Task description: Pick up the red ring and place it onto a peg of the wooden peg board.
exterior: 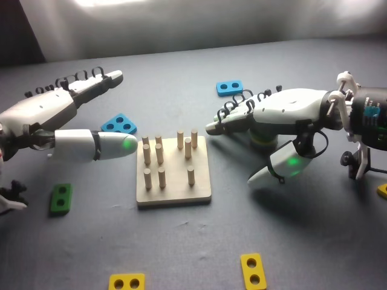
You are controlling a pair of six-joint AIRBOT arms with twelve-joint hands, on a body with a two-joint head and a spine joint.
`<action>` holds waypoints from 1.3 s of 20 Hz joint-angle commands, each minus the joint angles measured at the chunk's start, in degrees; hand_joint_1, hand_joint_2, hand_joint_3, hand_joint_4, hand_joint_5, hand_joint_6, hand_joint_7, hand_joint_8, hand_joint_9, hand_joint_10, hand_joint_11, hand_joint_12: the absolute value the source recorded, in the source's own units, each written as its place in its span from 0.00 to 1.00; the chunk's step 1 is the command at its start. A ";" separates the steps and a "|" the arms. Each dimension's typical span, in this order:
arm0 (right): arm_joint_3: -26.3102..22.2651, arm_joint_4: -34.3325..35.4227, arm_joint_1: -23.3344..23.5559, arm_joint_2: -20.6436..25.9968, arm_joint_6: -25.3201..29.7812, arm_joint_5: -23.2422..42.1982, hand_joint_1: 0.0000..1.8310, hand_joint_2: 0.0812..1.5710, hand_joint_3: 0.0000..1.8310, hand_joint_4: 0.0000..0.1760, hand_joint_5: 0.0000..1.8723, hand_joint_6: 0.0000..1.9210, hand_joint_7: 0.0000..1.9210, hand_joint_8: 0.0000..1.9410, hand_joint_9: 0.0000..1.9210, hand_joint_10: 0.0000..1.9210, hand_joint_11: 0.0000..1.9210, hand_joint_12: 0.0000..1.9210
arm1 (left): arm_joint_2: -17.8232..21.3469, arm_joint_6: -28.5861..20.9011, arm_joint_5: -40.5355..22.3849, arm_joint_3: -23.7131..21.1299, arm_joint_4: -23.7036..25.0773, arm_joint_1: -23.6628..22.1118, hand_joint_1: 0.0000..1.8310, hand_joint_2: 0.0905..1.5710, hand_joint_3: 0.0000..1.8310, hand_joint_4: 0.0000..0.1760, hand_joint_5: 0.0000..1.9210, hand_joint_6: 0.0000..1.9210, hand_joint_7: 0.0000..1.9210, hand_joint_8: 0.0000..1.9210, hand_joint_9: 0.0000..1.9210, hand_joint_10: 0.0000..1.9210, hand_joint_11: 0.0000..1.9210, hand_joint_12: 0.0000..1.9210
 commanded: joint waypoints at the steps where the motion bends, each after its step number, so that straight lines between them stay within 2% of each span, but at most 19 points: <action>1: -0.11 1.71 0.29 0.15 0.09 3.81 0.45 0.58 0.00 0.33 0.02 0.00 0.00 0.00 0.00 0.00 0.00 0.00 | 0.55 -0.32 -7.05 -0.01 -0.79 -0.14 0.17 0.54 0.00 1.00 0.00 0.00 0.00 0.00 0.00 0.00 0.00 0.00; 2: -0.22 1.71 0.31 0.53 0.08 3.77 0.43 0.58 0.00 0.42 0.00 0.00 0.00 0.00 0.00 0.00 0.00 0.00 | 0.57 -0.32 -7.13 -0.04 -0.91 -0.04 0.18 0.54 0.00 1.00 0.00 0.00 0.00 0.00 0.00 0.00 0.00 0.00; 3: -0.35 1.71 0.31 0.93 0.06 3.61 0.41 0.57 0.00 0.47 0.00 0.00 0.00 0.00 0.00 0.00 0.00 0.00 | 0.57 -0.32 -7.18 -0.04 -0.93 -0.03 0.18 0.54 0.00 1.00 0.00 0.00 0.00 0.00 0.00 0.00 0.00 0.00; 5: -0.48 1.71 0.32 1.66 -0.09 3.16 0.40 0.56 0.00 0.36 0.00 0.00 0.00 0.00 0.00 0.00 0.01 0.00 | 0.57 -0.32 -7.30 -0.05 -1.02 -0.03 0.18 0.53 0.00 1.00 0.00 0.00 0.00 0.00 0.00 0.00 0.00 0.00; 6: -0.50 1.71 0.31 2.09 -0.11 2.92 0.40 0.56 0.00 0.54 0.00 0.00 0.00 0.00 0.00 0.00 0.00 0.00 | 0.57 -0.32 -7.33 -0.05 -1.03 -0.03 0.18 0.54 0.00 1.00 0.00 0.00 0.00 0.00 0.00 0.00 0.00 0.00; 7: -0.53 1.71 0.30 2.45 -0.12 2.76 0.40 0.55 0.00 0.54 0.00 0.00 0.00 0.00 0.00 0.00 0.02 0.01 | 0.57 -0.32 -7.35 -0.05 -1.05 -0.03 0.19 0.53 0.00 1.00 0.00 0.00 0.00 0.00 0.00 0.00 0.00 0.00; 8: -0.62 1.72 0.29 2.95 -0.17 2.59 0.42 0.56 0.00 0.47 0.00 0.00 0.00 0.00 0.00 0.00 0.02 0.01 | 0.59 -0.32 -7.36 -0.06 -1.06 -0.03 0.19 0.53 0.00 1.00 0.00 0.00 0.00 0.00 0.00 0.00 0.00 0.00; 9: -0.81 1.72 0.31 3.50 -0.36 2.33 0.41 0.56 0.00 0.50 0.00 0.00 0.00 0.00 0.00 0.00 0.02 0.01 | 0.60 -0.32 -7.42 -0.08 -1.06 -0.03 0.20 0.53 0.00 1.00 0.00 0.00 0.00 0.00 0.00 0.00 0.00 0.00; 10: -1.05 1.74 0.32 3.98 -0.60 2.08 0.40 0.56 0.00 0.43 0.00 0.00 0.00 0.00 0.00 0.00 0.00 0.01 | 0.60 -0.32 -7.46 -0.09 -1.06 -0.04 0.19 0.52 0.00 1.00 0.00 0.00 0.00 0.00 0.00 0.00 0.00 0.00; 12: -1.35 1.74 0.42 5.01 -1.01 1.69 0.36 0.56 0.00 0.36 0.00 0.00 0.00 0.00 0.00 0.00 0.00 0.00 | 0.61 -0.32 -7.50 -0.10 -1.06 -0.04 0.19 0.52 0.00 1.00 0.00 0.00 0.00 0.00 0.00 0.00 0.00 0.00; 15: -2.19 1.74 0.98 6.54 -2.60 0.48 0.40 0.57 0.00 0.08 0.00 0.00 0.00 0.00 0.00 0.00 0.00 0.00 | 0.60 -0.32 -7.52 -0.10 -1.06 -0.05 0.19 0.53 0.00 1.00 0.00 0.00 0.00 0.00 0.00 0.00 0.00 0.00; 16: -2.22 1.75 1.06 6.85 -2.71 0.26 0.39 0.57 0.00 0.14 0.00 0.00 0.00 0.00 0.00 0.00 0.00 0.00 | 0.60 -0.32 -7.52 -0.10 -1.06 -0.05 0.19 0.53 0.00 1.00 0.00 0.00 0.00 0.00 0.00 0.00 0.00 0.00; 19: -2.20 1.75 1.35 7.33 -3.41 -0.84 0.38 0.57 0.00 0.14 0.00 0.00 0.00 0.00 0.00 0.00 0.00 0.00 | 0.58 -0.32 -7.52 -0.10 -1.06 -0.05 0.20 0.54 0.00 1.00 0.00 0.00 0.00 0.00 0.00 0.00 0.00 0.00; 20: -2.16 1.76 1.44 7.36 -3.68 -1.27 0.38 0.57 0.00 0.18 0.00 0.00 0.00 0.00 0.00 0.00 0.00 0.00 | 0.56 -0.32 -7.51 -0.10 -1.02 -0.09 0.19 0.53 0.00 1.00 0.00 0.00 0.00 0.00 0.00 0.00 0.00 0.00; 22: -2.08 2.49 1.62 7.32 -5.00 -2.06 0.40 0.57 0.00 0.15 0.03 0.01 0.00 0.00 0.00 0.00 0.00 0.00 | 0.51 -0.32 -7.46 -0.10 -0.90 -0.22 0.19 0.53 0.00 1.00 0.00 0.00 0.00 0.00 0.00 0.00 0.00 0.00; 26: -1.86 6.57 1.62 7.10 -8.02 -2.22 0.37 0.56 0.00 0.29 0.02 0.00 0.00 0.00 0.00 0.00 0.00 0.00 | 0.27 -0.32 -7.12 0.01 -0.43 -0.85 0.19 0.53 0.00 1.00 0.00 0.00 0.00 0.00 0.00 0.00 0.00 0.00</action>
